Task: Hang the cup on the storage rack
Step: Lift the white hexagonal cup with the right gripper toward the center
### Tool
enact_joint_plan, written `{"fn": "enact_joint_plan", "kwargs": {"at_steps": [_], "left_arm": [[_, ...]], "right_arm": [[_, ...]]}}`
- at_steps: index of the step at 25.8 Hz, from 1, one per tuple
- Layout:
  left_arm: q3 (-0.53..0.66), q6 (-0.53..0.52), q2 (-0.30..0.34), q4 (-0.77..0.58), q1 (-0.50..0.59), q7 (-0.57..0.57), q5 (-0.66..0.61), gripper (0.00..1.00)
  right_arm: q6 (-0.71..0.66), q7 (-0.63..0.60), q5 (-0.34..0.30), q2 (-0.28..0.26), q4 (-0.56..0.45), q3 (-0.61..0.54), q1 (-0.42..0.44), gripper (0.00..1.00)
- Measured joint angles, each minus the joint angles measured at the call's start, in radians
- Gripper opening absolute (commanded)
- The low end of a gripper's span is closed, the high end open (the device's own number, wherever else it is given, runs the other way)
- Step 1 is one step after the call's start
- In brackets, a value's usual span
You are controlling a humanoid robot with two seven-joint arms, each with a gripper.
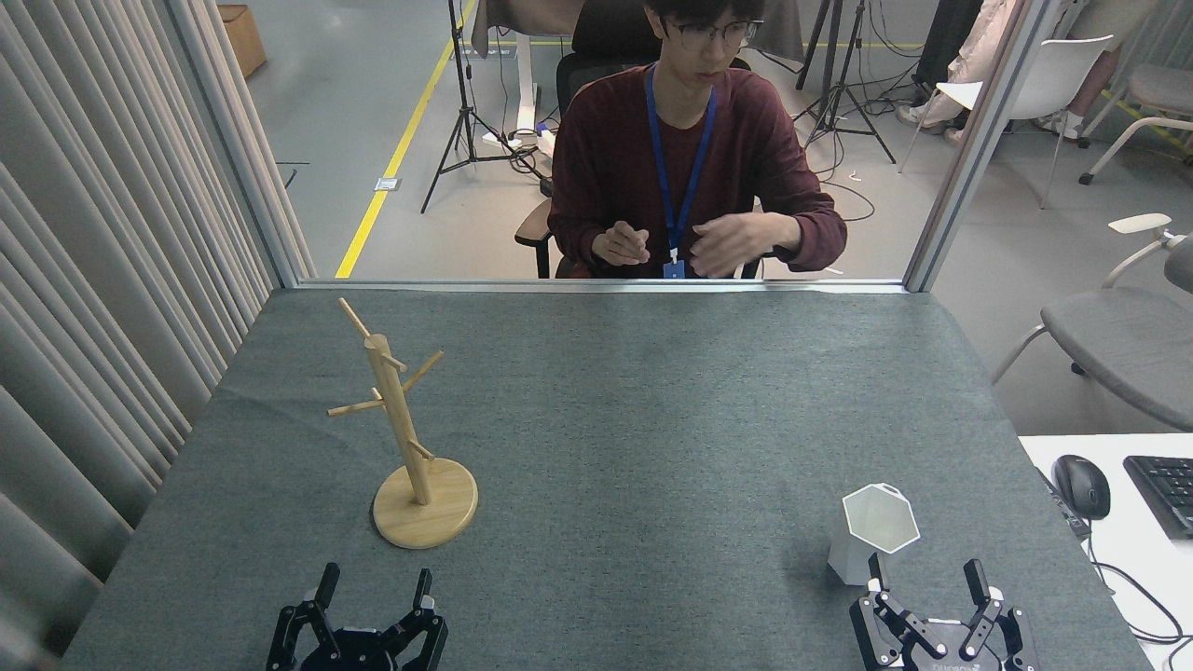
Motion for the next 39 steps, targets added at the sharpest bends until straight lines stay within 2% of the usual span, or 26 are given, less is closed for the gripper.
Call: {"fn": "enact_joint_plan", "kwargs": {"at_steps": [7,17,35,37,38,39], "left_arm": [[0.000,0.024,-0.002,0.032,-0.004,-0.001,-0.001,0.99],[0.001,0.053,0.000,0.050,-0.007,0.001,0.002,0.99],[0.008,0.058,0.007,0.051,-0.008,0.002,0.005,0.99],[0.008,0.058,0.008,0.051,-0.008,0.002,0.004,0.99],[0.008,0.058,0.008,0.051,-0.008,0.002,0.004,0.99],[0.008,0.058,0.008,0.050,-0.008,0.002,0.004,0.99]], "right_arm": [[0.002,0.007,0.001,0.000,0.032,0.000,-0.021,0.99],[0.003,0.029,0.006,-0.001,0.228,0.013,-0.161,0.99],[0.003,0.028,0.006,0.005,0.409,0.038,-0.291,0.99],[0.005,0.024,0.006,0.005,0.428,0.038,-0.301,0.96],[0.008,0.024,0.006,0.005,0.438,0.038,-0.305,0.86],[0.011,0.024,0.006,0.005,0.445,0.039,-0.307,0.73]]}}
